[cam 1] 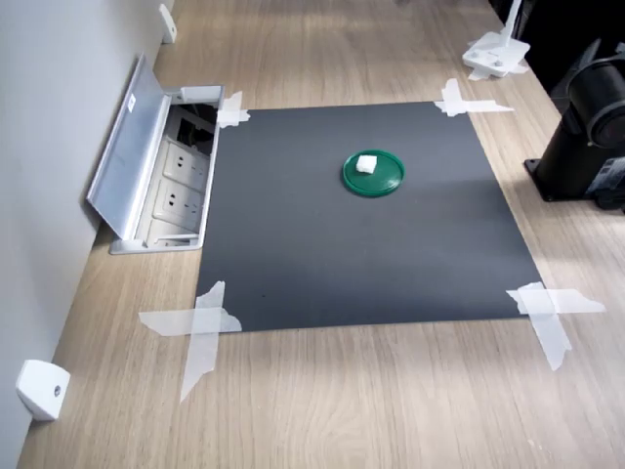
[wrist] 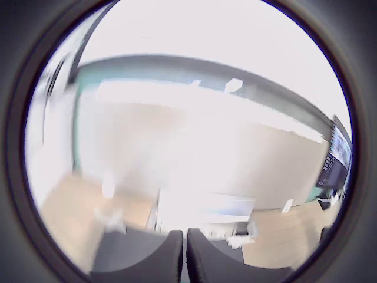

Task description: Grasp a white terminal and put it on the green lid.

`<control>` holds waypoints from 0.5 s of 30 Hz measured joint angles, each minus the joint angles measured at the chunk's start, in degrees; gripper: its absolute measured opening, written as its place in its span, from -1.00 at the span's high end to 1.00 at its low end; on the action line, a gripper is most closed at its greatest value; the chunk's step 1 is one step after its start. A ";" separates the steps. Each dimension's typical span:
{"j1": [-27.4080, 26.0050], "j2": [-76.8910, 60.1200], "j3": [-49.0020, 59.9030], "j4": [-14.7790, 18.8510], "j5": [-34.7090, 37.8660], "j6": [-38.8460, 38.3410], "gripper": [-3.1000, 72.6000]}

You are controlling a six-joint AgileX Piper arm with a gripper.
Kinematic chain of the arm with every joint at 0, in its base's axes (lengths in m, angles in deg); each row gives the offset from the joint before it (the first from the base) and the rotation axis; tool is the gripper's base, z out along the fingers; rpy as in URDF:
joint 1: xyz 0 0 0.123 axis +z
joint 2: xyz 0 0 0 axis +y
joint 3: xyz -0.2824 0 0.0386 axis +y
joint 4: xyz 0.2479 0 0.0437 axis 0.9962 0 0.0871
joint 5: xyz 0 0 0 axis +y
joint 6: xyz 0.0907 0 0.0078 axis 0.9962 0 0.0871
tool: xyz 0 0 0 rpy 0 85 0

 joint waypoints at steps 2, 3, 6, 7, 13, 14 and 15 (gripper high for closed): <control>0.00 -5.45 4.14 -1.31 -4.19 6.45 0.93; 0.00 -8.05 6.32 -1.63 -5.36 8.75 0.93; 0.00 -14.68 12.60 -2.01 -6.07 11.77 0.93; 0.00 -16.68 14.46 -2.06 -6.07 12.09 0.93; 0.00 -24.38 21.49 -3.71 -3.42 12.24 0.93; 0.00 -24.89 22.28 -4.20 -2.48 12.18 0.93; 0.00 -25.40 22.98 -4.82 -1.69 12.17 0.93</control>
